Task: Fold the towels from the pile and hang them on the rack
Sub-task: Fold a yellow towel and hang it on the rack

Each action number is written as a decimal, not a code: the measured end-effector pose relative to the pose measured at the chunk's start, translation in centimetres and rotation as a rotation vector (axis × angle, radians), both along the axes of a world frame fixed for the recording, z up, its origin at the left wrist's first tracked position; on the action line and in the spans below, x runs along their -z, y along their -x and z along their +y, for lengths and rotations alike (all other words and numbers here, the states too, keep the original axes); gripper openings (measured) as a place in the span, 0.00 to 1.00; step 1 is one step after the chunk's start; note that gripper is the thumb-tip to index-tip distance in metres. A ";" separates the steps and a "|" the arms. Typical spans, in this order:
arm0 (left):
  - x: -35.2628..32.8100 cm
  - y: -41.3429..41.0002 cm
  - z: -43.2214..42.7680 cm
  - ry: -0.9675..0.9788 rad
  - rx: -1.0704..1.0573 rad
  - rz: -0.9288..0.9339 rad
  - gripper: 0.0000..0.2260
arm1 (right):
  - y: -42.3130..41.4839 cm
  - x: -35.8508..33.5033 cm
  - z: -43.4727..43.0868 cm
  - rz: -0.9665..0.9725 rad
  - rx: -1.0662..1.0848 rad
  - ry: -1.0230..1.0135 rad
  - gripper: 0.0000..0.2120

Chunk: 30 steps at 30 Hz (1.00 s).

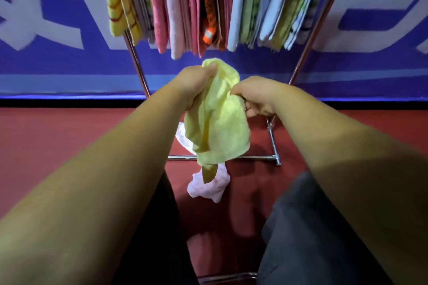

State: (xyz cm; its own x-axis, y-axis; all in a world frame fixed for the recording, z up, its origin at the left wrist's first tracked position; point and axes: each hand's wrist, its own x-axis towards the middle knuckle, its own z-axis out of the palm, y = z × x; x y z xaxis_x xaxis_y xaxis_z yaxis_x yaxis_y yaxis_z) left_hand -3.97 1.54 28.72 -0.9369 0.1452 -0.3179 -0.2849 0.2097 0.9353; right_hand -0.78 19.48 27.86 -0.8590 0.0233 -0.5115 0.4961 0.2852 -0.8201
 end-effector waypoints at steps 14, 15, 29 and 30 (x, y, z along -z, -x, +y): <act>0.2 -6.7 0.4 0.016 0.366 0.078 0.29 | -2.4 0.6 -2.2 -0.071 0.672 0.515 0.15; 0.1 -6.7 0.3 0.007 0.407 0.092 0.30 | -2.3 0.5 -2.0 -0.064 0.707 0.508 0.15; 1.5 -3.6 2.2 0.312 0.089 0.342 0.09 | -0.3 0.1 -1.1 0.009 0.717 0.635 0.18; 1.5 -3.4 2.3 0.276 0.064 0.315 0.08 | -0.3 0.1 -1.1 -0.006 0.678 0.599 0.18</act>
State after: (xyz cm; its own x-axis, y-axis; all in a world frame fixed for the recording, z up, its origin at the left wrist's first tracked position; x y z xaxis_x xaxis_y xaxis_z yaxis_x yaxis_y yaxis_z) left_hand -0.54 3.79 27.18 -0.9864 0.1555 -0.0526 0.0275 0.4726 0.8809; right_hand -0.51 18.34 27.74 -0.7550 0.2522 -0.6053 0.4069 -0.5437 -0.7341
